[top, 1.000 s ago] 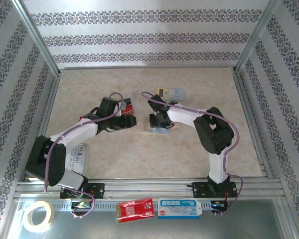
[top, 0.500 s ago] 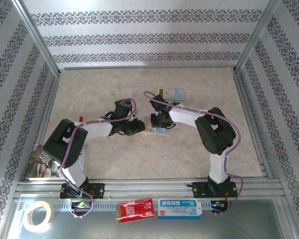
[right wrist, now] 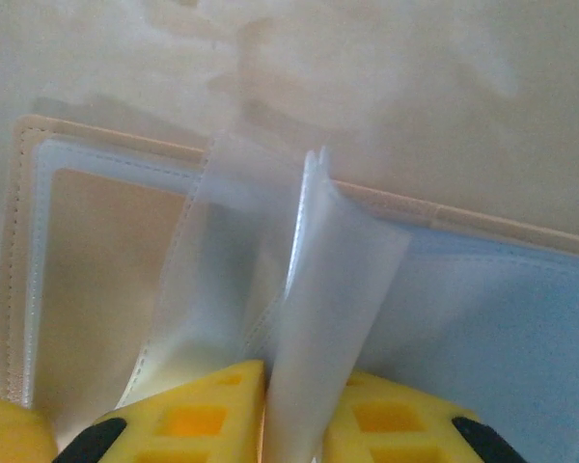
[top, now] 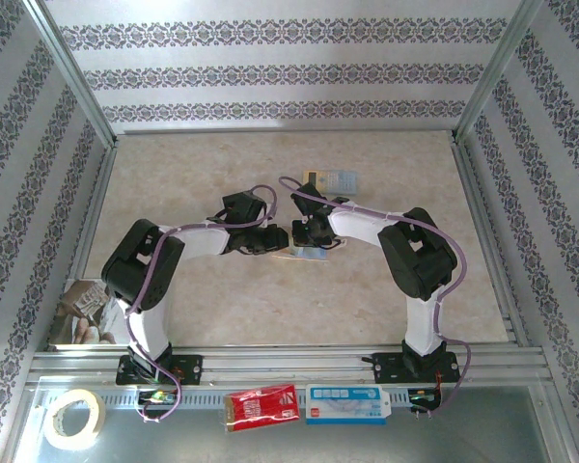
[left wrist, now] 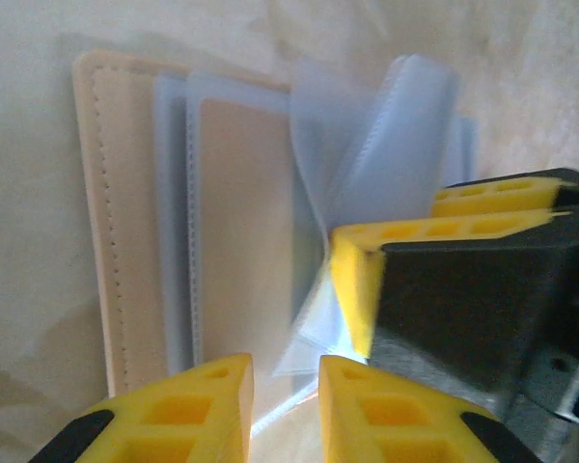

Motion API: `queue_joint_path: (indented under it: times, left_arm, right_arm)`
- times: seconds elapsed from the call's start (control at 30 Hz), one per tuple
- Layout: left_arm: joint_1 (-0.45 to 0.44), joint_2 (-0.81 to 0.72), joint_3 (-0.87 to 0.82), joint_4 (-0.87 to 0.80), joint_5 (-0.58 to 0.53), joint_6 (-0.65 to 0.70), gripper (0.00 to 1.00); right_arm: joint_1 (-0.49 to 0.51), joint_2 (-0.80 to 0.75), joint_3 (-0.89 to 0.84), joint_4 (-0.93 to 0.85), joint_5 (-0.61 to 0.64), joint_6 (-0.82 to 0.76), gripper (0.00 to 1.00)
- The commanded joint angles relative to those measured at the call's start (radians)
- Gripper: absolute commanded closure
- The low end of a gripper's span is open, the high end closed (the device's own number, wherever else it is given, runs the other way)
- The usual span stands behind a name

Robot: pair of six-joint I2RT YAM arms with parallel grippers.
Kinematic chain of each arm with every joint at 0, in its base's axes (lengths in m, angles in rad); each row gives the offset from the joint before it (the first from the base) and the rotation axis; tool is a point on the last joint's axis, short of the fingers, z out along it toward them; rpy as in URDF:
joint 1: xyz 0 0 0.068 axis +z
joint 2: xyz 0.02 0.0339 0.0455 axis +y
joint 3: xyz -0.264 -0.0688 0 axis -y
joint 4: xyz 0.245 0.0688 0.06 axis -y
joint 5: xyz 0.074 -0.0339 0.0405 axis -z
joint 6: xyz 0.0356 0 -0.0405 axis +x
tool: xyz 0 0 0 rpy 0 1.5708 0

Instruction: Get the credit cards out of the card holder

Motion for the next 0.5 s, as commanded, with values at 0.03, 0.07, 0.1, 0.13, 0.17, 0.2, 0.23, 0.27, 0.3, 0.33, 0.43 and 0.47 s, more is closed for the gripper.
queue_joint_path:
  times: [0.03, 0.07, 0.1, 0.13, 0.17, 0.2, 0.23, 0.27, 0.3, 0.33, 0.43, 0.47]
  left_arm:
    - [-0.012, 0.029, 0.027, -0.027, 0.009, 0.046, 0.76]
    - [-0.011, 0.032, 0.027, -0.021, 0.017, 0.042, 0.76]
    - [-0.011, 0.036, 0.024, -0.011, 0.026, 0.040, 0.76]
    - [-0.012, 0.039, 0.022, -0.003, 0.035, 0.037, 0.76]
    - [-0.012, 0.040, 0.020, 0.011, 0.042, 0.032, 0.76]
    - [-0.011, 0.045, 0.019, 0.017, 0.049, 0.027, 0.76]
    - [-0.011, 0.048, 0.020, 0.019, 0.056, 0.028, 0.77]
    - [-0.013, 0.051, 0.020, 0.021, 0.061, 0.027, 0.77]
    - [-0.012, 0.054, 0.020, 0.023, 0.063, 0.025, 0.77]
    - [-0.011, 0.055, 0.021, 0.022, 0.062, 0.025, 0.78]
    - [-0.012, 0.058, 0.026, 0.020, 0.061, 0.028, 0.81]
    - [-0.012, 0.058, 0.026, 0.021, 0.062, 0.029, 0.82]
  right_arm:
    - [0.001, 0.063, -0.055, -0.048, -0.030, -0.009, 0.79]
    - [0.001, 0.059, -0.057, -0.048, -0.031, -0.007, 0.79]
    - [0.002, 0.057, -0.057, -0.047, -0.032, -0.007, 0.79]
    - [0.000, 0.055, -0.058, -0.046, -0.034, -0.008, 0.79]
    - [0.000, 0.052, -0.058, -0.045, -0.036, -0.005, 0.79]
    - [-0.001, 0.051, -0.058, -0.043, -0.038, -0.004, 0.79]
    - [-0.002, 0.049, -0.058, -0.042, -0.040, -0.003, 0.79]
    - [-0.002, 0.047, -0.058, -0.041, -0.043, -0.004, 0.79]
    - [-0.002, 0.046, -0.059, -0.040, -0.045, -0.003, 0.79]
    - [-0.003, 0.045, -0.058, -0.039, -0.047, -0.003, 0.79]
    - [-0.005, 0.038, -0.061, -0.034, -0.058, 0.001, 0.79]
    - [-0.006, 0.033, -0.061, -0.032, -0.063, 0.002, 0.79]
